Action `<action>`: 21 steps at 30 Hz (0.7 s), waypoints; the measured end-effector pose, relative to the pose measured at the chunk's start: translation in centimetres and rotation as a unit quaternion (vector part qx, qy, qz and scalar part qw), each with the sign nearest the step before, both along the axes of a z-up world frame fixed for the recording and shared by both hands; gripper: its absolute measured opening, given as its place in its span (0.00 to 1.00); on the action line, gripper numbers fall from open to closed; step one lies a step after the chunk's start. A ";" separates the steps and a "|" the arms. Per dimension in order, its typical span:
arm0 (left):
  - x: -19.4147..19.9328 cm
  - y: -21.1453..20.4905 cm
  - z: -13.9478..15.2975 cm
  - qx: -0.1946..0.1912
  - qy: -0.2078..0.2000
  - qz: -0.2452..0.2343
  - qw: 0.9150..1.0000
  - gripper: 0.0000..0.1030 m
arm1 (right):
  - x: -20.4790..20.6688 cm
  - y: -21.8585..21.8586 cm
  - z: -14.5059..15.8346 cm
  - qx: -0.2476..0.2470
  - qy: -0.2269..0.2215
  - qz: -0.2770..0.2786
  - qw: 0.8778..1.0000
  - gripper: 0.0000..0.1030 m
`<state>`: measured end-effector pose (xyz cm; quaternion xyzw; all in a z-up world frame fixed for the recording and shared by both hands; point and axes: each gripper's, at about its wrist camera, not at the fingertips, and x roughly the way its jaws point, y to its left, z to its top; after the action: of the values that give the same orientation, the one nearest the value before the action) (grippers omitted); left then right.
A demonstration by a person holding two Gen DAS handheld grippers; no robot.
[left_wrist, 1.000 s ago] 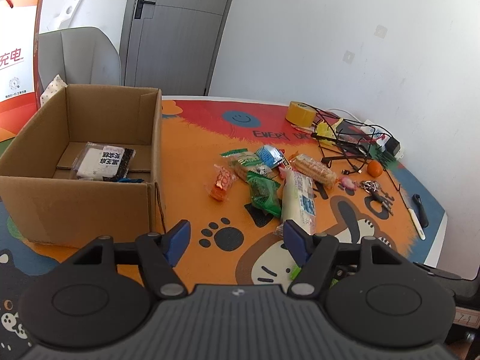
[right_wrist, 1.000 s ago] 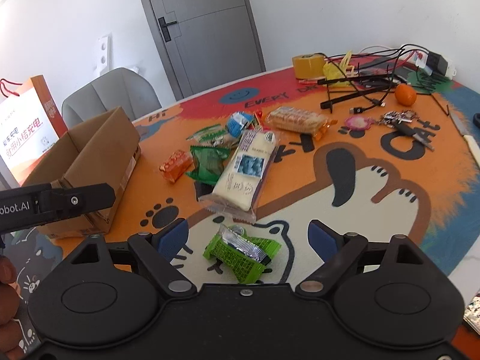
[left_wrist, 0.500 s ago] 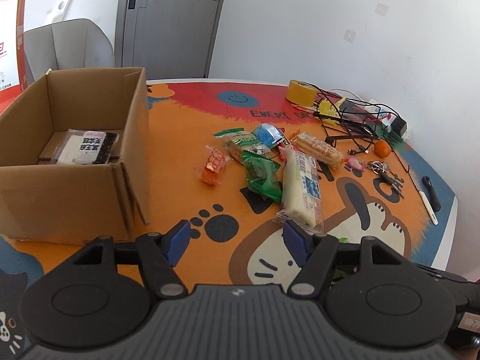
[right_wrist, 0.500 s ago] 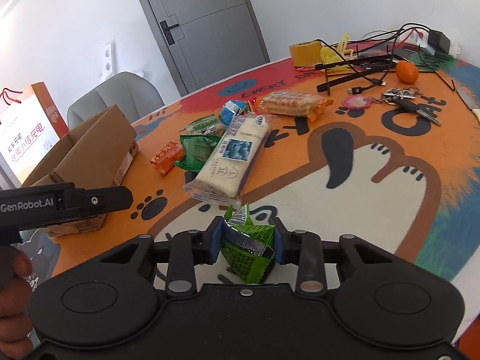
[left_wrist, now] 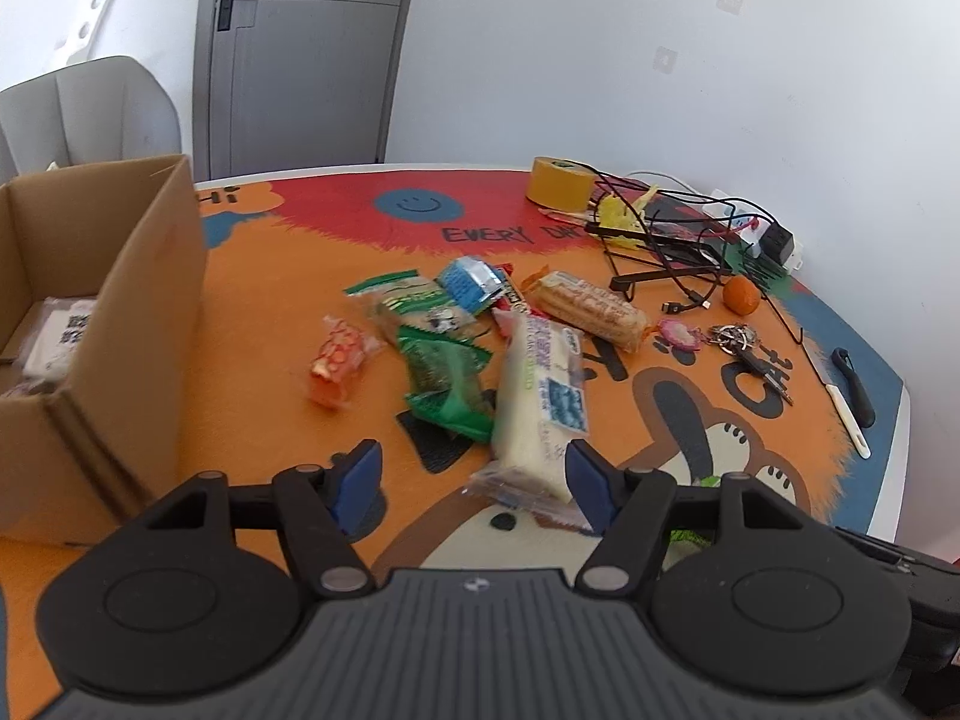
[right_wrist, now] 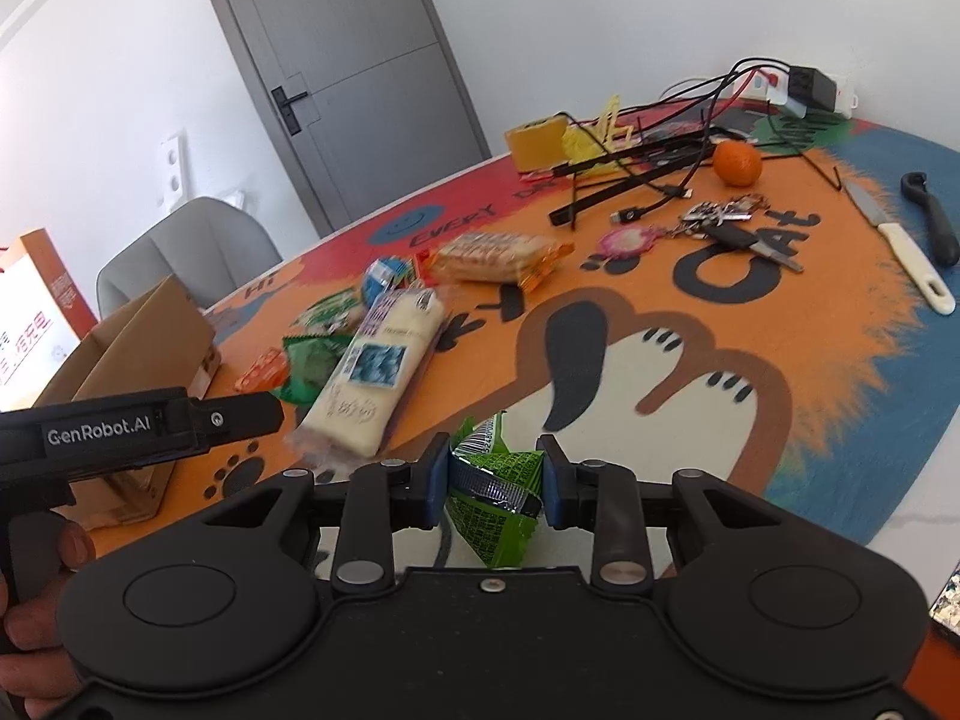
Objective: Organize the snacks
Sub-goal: 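Grasp the white blueberry cake pack with the left gripper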
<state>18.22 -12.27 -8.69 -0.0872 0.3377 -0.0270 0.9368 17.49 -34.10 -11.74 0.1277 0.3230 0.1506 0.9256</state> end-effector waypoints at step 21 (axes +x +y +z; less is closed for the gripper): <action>4.2 -3.3 -3.2 0.030 0.021 -0.037 0.999 0.34 | 0.4 -0.1 -0.9 -0.021 -0.003 -0.024 0.999 0.32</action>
<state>22.41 -15.62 -11.87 -0.0472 0.3610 -0.0494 0.9301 17.87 -34.17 -12.66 0.1153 0.3206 0.1215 0.9323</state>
